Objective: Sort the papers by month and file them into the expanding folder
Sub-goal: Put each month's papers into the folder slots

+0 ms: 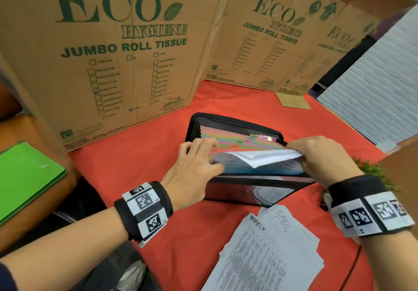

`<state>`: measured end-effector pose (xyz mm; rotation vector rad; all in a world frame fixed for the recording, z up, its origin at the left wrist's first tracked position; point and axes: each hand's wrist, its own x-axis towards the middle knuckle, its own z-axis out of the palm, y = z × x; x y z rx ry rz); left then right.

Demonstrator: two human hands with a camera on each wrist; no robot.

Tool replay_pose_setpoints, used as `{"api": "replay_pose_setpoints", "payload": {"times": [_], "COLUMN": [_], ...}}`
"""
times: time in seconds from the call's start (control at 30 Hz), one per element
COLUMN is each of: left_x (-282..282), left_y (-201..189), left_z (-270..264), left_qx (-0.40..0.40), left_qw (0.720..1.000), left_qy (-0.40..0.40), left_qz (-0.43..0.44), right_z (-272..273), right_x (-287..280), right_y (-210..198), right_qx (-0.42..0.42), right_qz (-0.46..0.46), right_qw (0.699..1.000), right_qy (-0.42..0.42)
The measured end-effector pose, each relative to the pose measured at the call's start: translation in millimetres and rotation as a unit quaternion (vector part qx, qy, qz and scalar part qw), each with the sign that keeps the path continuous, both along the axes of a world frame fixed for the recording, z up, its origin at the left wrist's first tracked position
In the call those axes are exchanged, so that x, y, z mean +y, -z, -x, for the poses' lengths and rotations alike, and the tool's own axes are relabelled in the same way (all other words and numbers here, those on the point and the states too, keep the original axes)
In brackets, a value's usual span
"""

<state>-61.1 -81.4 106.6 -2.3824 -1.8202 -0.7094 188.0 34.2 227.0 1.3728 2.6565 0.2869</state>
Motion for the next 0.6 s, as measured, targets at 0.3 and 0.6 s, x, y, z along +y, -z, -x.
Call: {"api": "replay_pose_setpoints", "payload": {"times": [0.3,0.6], "left_x": [0,6], "left_y": [-3,-7], "left_z": [7,9], "left_qx": [-0.001,0.01], "left_qw": [0.997,0.997], "left_qy": [0.07,0.063], "left_qz": [0.015,0.034], "right_z": [44,39], "right_x": [-7,3], "right_y": [52,68], "right_qx": [-0.024,0.037], "right_qz": [0.115,0.345], "right_qw": [0.993,0.934], "right_qy": [-0.032,0.085]}}
